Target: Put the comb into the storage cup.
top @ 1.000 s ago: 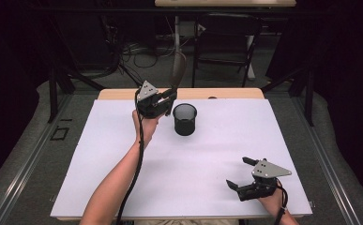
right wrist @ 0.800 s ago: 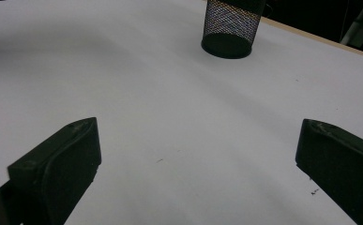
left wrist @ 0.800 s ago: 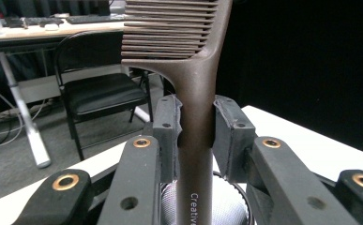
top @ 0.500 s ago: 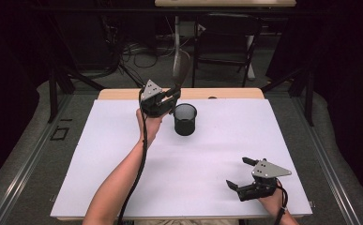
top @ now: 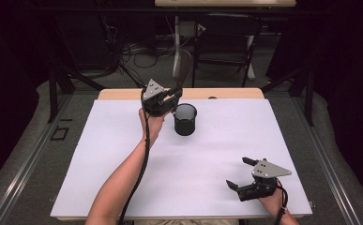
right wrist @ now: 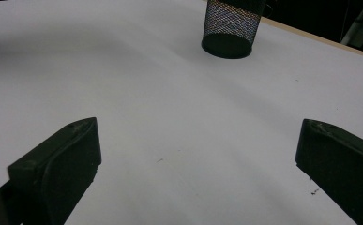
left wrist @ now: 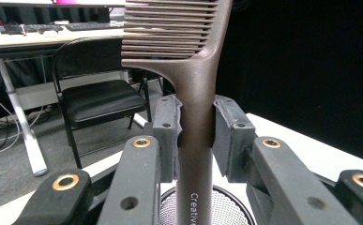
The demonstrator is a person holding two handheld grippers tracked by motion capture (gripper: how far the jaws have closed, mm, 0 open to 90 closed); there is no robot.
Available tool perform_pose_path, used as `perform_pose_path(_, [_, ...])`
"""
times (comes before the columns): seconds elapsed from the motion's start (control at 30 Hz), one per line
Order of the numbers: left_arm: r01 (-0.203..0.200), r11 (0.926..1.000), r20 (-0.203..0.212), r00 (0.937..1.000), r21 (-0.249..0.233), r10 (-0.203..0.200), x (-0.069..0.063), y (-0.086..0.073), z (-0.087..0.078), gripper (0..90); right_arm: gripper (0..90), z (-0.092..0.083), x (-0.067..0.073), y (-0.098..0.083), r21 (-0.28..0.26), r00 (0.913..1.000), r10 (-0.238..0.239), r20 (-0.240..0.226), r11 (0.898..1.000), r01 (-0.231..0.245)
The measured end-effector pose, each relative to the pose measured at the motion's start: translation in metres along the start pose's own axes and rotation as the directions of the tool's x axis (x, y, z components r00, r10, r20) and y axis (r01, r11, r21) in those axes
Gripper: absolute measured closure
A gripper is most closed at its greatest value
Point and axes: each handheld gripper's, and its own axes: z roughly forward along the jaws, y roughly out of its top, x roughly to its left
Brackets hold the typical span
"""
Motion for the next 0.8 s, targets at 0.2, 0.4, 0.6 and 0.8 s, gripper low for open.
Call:
perform_pose_path(0.2, [0.009,0.9999,0.005,1.0,-0.011,-0.009,0.0,-0.002,0.004,72.6,0.0,0.0,0.0,0.0,0.001,1.0,-0.001,0.0,1.0,0.001])
perform_pose_path(0.4, [-0.001,0.9999,0.001,1.0,-0.017,0.001,-0.001,-0.003,0.007,72.6,0.1,0.0,0.0,0.0,0.0,1.0,-0.002,0.0,1.0,0.002])
perform_pose_path(0.6, [0.004,0.9996,-0.007,1.0,-0.029,-0.005,-0.002,-0.005,0.011,72.6,0.1,0.0,0.0,0.0,0.0,1.0,-0.001,-0.001,1.0,0.001])
perform_pose_path(0.8, [0.008,0.9994,-0.006,0.9999,-0.034,-0.008,-0.002,-0.009,0.016,72.6,0.1,0.0,0.0,0.0,-0.001,1.0,-0.001,-0.001,1.0,0.001])
